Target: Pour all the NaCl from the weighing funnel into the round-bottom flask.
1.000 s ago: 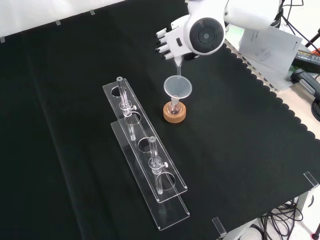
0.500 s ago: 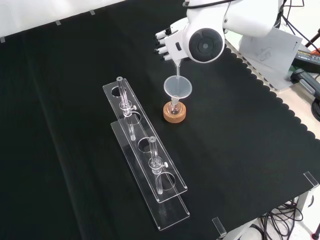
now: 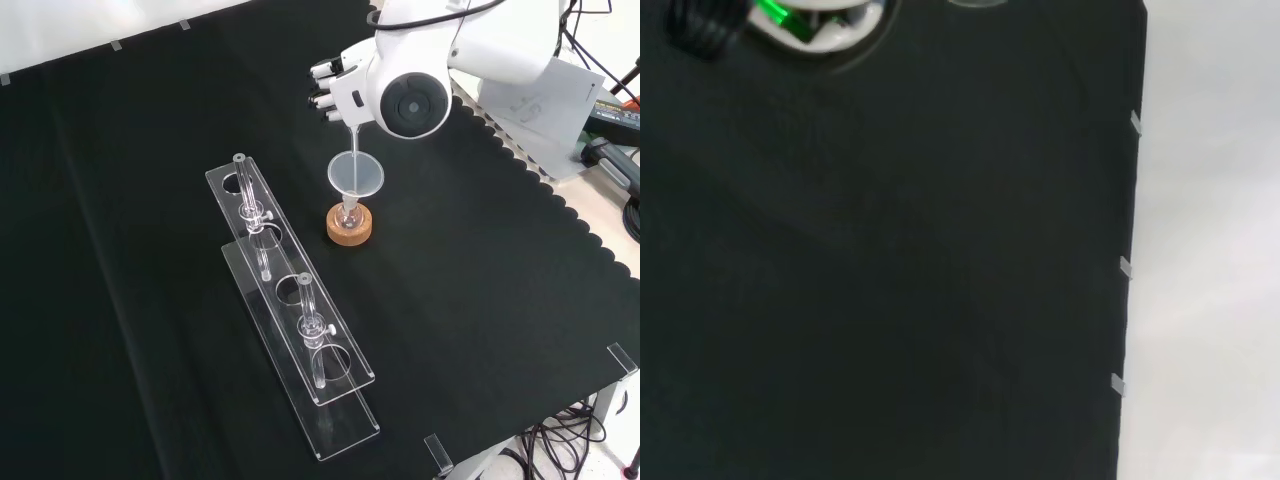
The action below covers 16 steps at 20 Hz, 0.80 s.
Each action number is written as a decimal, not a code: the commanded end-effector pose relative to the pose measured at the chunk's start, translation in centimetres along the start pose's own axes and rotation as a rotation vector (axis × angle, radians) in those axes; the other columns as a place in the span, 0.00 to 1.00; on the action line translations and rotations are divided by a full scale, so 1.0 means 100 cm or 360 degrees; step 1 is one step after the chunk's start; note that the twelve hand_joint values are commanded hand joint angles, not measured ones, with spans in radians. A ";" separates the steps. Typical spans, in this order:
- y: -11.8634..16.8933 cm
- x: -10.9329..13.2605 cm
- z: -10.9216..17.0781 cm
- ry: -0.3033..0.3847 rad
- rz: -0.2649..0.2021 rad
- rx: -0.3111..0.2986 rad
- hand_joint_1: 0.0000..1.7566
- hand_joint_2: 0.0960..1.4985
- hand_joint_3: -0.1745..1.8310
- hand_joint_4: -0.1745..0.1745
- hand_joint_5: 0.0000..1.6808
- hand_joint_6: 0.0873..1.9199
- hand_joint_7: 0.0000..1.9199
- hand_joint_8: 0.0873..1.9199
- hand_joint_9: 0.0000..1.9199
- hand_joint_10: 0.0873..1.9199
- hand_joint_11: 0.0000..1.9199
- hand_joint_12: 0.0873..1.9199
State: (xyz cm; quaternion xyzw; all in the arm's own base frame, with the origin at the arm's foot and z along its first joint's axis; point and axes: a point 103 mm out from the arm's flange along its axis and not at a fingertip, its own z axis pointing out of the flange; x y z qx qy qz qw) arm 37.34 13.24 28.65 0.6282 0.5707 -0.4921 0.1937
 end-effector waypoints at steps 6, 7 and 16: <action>0.002 -0.002 -0.002 -0.0076 0.0024 0.0024 0.62 0.46 0.38 1.00 0.69 0.42 0.31 0.33 0.49 0.16 0.41 0.52; 0.002 -0.002 -0.002 -0.0081 0.0026 0.0025 0.62 0.46 0.38 1.00 0.69 0.42 0.31 0.33 0.49 0.16 0.41 0.53; 0.000 0.000 -0.009 -0.0148 0.0043 0.0027 0.62 0.46 0.38 1.00 0.69 0.42 0.31 0.33 0.49 0.15 0.41 0.53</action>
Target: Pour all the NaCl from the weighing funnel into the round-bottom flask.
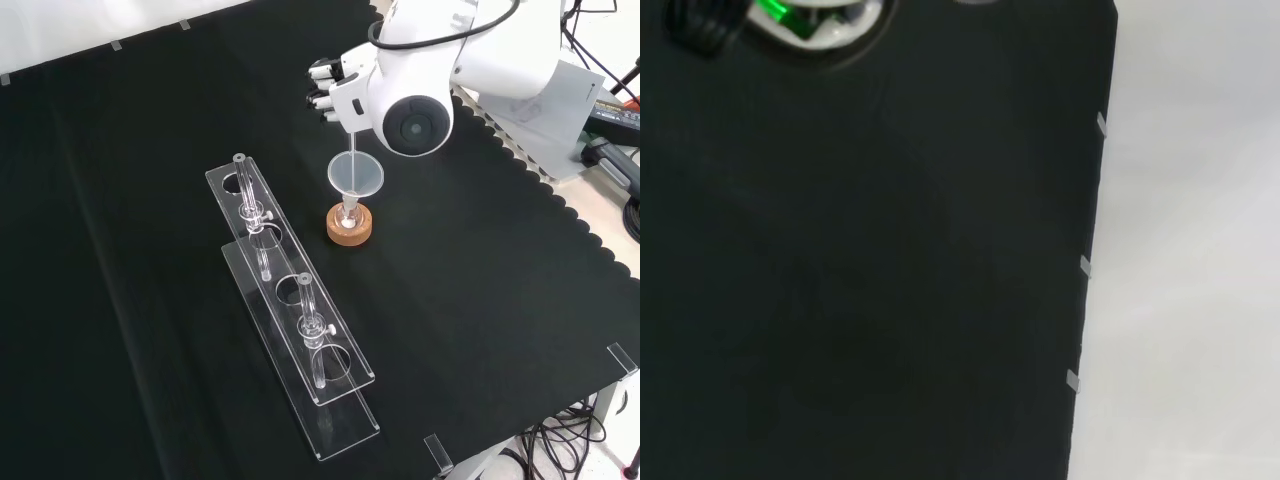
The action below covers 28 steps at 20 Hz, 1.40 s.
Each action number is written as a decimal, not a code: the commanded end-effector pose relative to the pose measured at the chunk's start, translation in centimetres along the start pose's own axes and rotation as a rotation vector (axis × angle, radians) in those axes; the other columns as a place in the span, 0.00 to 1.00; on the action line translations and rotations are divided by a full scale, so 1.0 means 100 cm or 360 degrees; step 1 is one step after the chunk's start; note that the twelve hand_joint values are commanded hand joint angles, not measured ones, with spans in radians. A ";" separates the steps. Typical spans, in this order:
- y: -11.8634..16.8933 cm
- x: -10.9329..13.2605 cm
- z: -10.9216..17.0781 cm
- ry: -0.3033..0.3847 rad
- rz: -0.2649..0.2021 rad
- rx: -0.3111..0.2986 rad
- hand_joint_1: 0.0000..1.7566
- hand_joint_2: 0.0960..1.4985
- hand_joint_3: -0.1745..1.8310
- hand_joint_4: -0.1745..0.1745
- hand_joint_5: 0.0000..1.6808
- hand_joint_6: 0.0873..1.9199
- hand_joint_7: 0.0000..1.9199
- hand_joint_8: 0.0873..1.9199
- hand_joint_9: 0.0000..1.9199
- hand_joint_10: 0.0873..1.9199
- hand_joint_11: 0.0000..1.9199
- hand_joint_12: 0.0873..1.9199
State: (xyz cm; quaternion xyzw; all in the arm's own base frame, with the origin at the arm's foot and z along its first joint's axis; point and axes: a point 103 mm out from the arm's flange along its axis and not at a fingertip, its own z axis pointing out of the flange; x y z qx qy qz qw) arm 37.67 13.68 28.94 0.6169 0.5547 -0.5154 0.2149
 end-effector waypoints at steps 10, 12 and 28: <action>-0.006 0.004 -0.015 -0.0124 0.0029 0.0007 0.62 0.46 0.38 1.00 0.69 0.42 0.31 0.33 0.49 0.15 0.40 0.53; -0.006 0.004 -0.016 -0.0143 0.0032 0.0014 0.62 0.46 0.38 1.00 0.69 0.42 0.31 0.33 0.49 0.15 0.40 0.53; -0.006 0.007 -0.023 -0.0243 0.0062 0.0067 0.62 0.46 0.38 1.00 0.69 0.42 0.31 0.33 0.48 0.15 0.38 0.54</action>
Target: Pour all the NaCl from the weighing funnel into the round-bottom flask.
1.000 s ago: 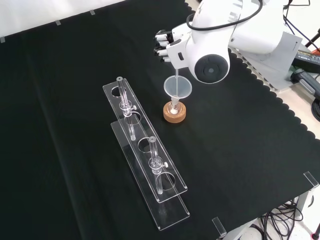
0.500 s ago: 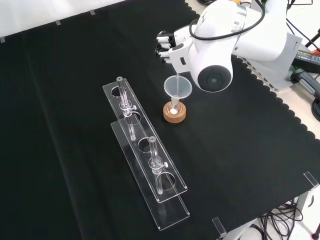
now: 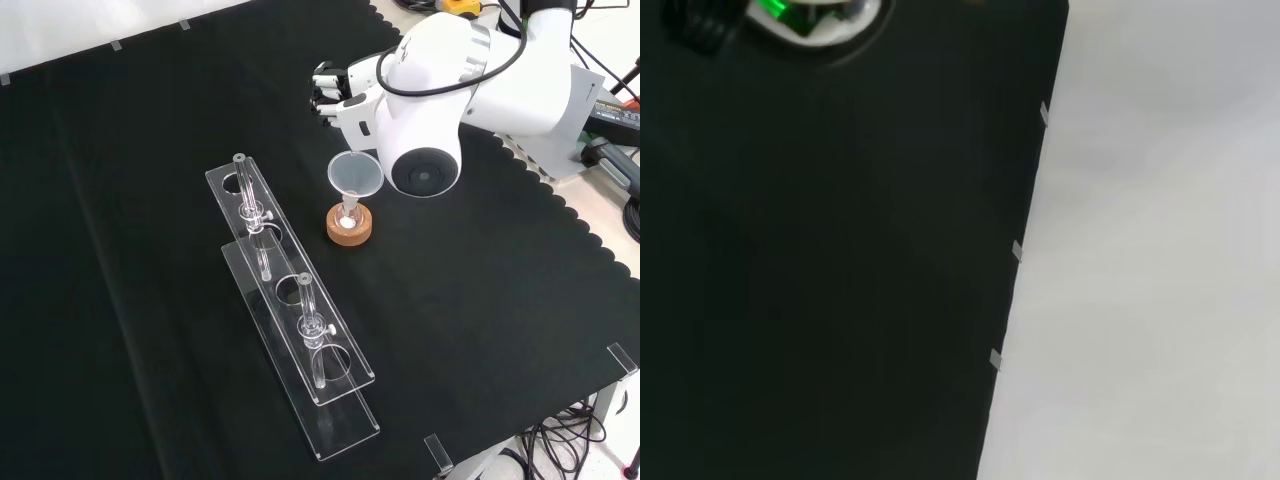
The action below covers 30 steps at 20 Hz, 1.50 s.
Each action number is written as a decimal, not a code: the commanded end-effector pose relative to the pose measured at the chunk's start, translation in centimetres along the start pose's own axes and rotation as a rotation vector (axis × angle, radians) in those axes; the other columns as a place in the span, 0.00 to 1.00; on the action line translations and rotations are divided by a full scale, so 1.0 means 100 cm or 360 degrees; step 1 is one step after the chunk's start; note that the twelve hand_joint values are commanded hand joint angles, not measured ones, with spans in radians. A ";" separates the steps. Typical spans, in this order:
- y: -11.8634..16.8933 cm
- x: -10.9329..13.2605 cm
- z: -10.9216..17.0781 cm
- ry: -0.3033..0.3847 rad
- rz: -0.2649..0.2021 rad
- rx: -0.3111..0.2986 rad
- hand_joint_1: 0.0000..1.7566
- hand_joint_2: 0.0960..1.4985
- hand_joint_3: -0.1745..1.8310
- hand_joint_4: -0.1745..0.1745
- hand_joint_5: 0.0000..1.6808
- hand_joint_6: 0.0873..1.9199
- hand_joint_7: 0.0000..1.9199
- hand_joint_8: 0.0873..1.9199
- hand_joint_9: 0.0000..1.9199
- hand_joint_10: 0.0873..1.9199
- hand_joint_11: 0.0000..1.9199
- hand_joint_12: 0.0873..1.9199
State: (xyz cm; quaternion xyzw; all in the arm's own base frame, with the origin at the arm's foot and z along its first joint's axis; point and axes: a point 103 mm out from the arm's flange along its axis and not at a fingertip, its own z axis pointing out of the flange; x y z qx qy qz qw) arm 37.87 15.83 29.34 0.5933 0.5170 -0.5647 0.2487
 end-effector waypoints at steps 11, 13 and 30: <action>0.000 0.002 -0.010 -0.0093 0.0009 0.0046 0.62 0.46 0.39 1.00 0.69 0.42 0.31 0.32 0.48 0.15 0.35 0.57; 0.000 0.002 -0.011 -0.0093 0.0012 0.0043 0.62 0.46 0.39 1.00 0.69 0.42 0.31 0.32 0.47 0.15 0.35 0.57; 0.002 -0.003 0.001 0.0153 -0.0028 0.0012 0.62 0.45 0.39 1.00 0.69 0.42 0.31 0.32 0.47 0.15 0.35 0.57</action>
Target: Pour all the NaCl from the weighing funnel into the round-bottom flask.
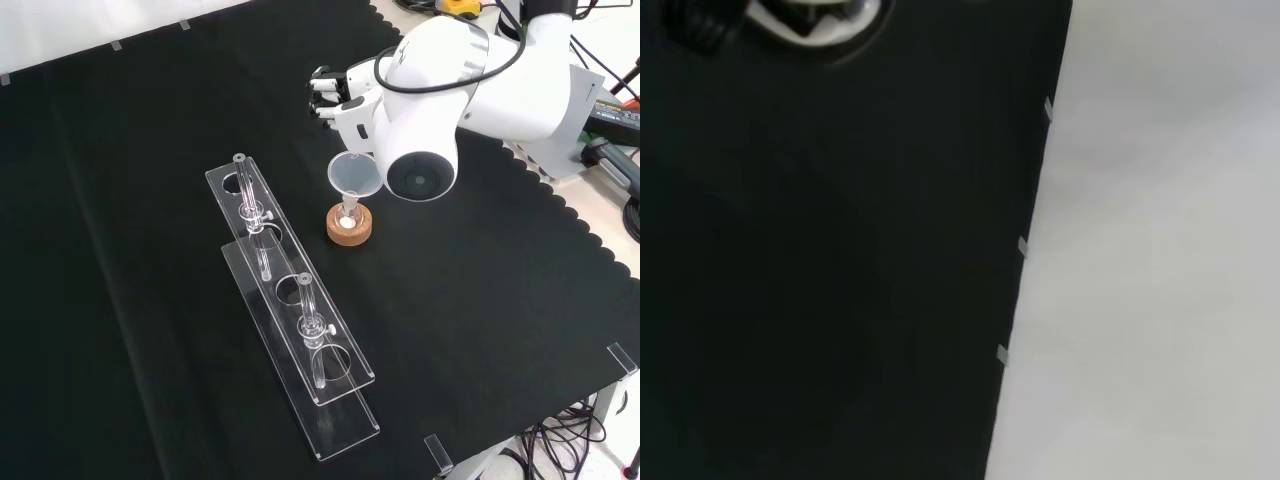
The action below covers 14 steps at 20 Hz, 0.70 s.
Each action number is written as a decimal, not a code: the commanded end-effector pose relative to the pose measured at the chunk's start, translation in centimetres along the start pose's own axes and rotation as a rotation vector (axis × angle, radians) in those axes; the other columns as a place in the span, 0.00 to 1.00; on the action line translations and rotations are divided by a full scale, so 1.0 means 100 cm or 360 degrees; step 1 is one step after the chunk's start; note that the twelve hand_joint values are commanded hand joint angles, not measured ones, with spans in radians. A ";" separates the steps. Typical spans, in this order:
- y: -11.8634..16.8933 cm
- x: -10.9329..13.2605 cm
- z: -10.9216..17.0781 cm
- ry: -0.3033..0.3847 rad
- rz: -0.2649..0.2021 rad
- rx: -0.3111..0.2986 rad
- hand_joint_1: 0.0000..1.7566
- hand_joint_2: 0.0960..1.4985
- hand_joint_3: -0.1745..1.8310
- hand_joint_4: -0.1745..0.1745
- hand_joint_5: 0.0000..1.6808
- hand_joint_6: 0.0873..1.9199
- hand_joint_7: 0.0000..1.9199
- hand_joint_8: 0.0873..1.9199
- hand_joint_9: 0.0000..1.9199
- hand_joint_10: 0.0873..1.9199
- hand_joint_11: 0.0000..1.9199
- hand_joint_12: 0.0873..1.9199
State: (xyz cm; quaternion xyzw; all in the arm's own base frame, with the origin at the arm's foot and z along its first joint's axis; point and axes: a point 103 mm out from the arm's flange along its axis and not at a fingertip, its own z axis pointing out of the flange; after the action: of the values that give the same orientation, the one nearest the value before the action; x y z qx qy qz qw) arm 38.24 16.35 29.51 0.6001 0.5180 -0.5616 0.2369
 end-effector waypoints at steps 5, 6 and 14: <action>0.000 -0.006 0.018 0.0230 -0.0021 -0.0048 0.62 0.45 0.39 1.00 0.69 0.42 0.31 0.32 0.47 0.15 0.35 0.57; 0.001 -0.007 0.021 0.0255 -0.0023 -0.0056 0.62 0.46 0.39 1.00 0.69 0.42 0.31 0.32 0.48 0.15 0.36 0.57; -0.003 -0.012 0.035 0.0431 -0.0013 -0.0179 0.62 0.46 0.39 1.00 0.69 0.42 0.31 0.32 0.48 0.15 0.36 0.57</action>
State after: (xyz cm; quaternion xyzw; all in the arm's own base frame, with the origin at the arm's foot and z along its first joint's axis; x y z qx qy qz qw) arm 37.12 13.98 29.84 0.6382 0.5576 -0.4882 0.2083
